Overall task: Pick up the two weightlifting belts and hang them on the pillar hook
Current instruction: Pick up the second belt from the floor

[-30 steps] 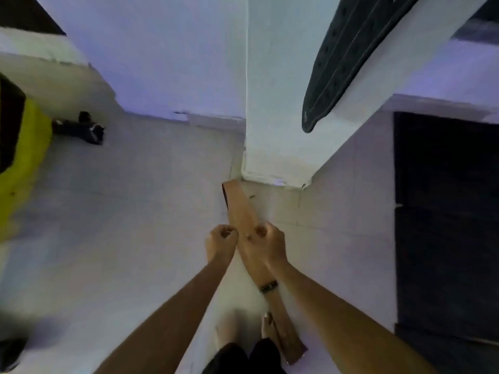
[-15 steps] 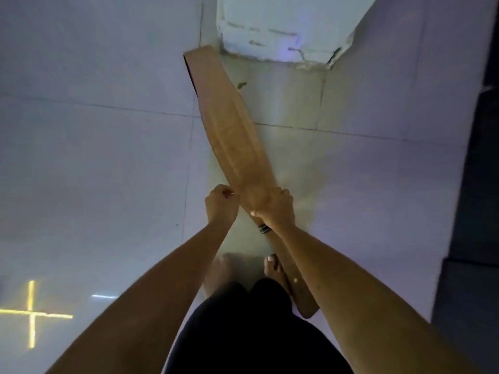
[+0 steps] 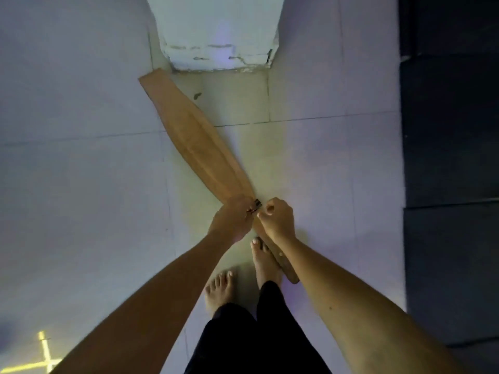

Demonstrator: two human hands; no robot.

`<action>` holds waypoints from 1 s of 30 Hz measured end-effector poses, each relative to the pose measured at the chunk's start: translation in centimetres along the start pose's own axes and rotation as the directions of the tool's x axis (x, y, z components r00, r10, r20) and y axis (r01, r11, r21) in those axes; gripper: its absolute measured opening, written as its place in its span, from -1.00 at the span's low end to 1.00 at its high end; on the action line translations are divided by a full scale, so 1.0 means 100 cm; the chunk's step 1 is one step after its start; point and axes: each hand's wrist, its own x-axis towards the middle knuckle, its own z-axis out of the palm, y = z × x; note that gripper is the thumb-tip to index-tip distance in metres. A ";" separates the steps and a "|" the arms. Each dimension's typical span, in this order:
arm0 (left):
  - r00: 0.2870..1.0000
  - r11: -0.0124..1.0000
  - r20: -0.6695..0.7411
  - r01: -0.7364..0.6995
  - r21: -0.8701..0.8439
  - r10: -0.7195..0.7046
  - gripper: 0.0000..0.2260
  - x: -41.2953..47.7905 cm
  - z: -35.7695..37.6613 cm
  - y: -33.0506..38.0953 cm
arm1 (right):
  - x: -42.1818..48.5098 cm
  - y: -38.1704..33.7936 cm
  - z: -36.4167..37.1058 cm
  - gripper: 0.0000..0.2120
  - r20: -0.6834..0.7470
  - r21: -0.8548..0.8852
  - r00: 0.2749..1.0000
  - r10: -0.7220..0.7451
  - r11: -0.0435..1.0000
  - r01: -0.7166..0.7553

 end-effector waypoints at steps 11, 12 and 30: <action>0.912 0.873 0.335 -0.350 0.340 0.236 -0.60 -0.042 0.105 -0.020 | -0.044 0.148 0.015 -0.50 -0.079 0.088 0.744 0.663 0.748 -0.658; 0.898 0.859 0.362 -0.379 0.345 0.251 -0.59 -0.042 0.116 -0.023 | -0.046 0.161 0.021 -0.47 -0.060 0.130 0.726 0.685 0.726 -0.675; 0.825 0.696 0.258 -0.564 0.444 0.503 -0.54 -0.028 0.171 -0.019 | -0.067 0.144 -0.013 -0.77 0.287 0.769 0.826 0.485 0.398 -0.501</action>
